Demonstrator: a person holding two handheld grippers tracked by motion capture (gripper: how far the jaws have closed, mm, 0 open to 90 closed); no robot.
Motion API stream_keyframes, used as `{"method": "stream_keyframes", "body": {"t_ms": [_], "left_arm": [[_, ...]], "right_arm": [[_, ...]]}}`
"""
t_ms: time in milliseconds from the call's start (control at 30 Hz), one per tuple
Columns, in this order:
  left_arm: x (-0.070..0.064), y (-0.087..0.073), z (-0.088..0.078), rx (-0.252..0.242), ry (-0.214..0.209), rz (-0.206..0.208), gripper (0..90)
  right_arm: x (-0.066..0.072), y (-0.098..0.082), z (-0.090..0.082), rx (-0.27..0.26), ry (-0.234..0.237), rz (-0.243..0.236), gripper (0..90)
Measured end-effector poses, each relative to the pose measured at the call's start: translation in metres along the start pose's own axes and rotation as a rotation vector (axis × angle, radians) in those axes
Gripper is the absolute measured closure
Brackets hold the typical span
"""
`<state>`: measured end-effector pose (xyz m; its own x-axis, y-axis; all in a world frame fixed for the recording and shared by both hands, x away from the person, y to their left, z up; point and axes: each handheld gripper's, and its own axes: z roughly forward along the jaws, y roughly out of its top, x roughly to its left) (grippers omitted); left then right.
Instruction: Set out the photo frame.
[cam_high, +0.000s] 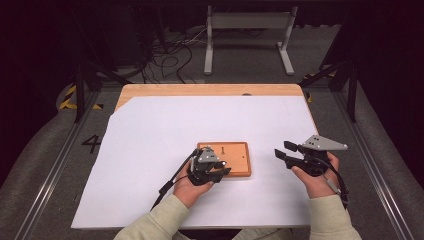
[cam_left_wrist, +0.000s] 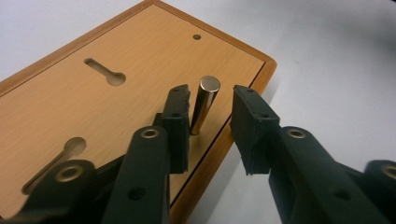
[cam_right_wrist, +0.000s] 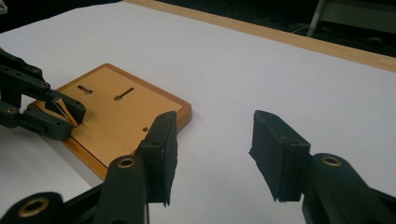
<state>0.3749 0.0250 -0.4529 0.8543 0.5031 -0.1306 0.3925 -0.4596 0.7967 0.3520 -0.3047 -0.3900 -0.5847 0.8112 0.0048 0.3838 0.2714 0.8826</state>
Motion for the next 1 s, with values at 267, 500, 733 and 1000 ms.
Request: {"method": "stream_keyframes", "body": {"t_ms": [267, 500, 733, 1000], "left_arm": [[0.0019, 0.0026, -0.0017, 0.022, 0.029, 0.052, 83.8], [0.003, 0.0034, -0.0011, 0.03, 0.022, 0.078, 84.3], [-0.0008, 0.0005, -0.0007, 0.019, 0.053, 0.217, 84.4], [-0.0042, -0.0031, -0.0019, 0.009, 0.073, 0.313, 84.2]], "right_arm": [[0.0001, -0.0032, -0.0032, 0.006, -0.006, 0.001, 51.1], [0.0006, -0.0056, -0.0049, 0.01, -0.003, 0.003, 51.3], [0.0011, -0.0056, -0.0042, 0.007, 0.004, -0.001, 52.4], [0.0016, -0.0056, -0.0027, -0.005, 0.019, -0.013, 54.6]]}}
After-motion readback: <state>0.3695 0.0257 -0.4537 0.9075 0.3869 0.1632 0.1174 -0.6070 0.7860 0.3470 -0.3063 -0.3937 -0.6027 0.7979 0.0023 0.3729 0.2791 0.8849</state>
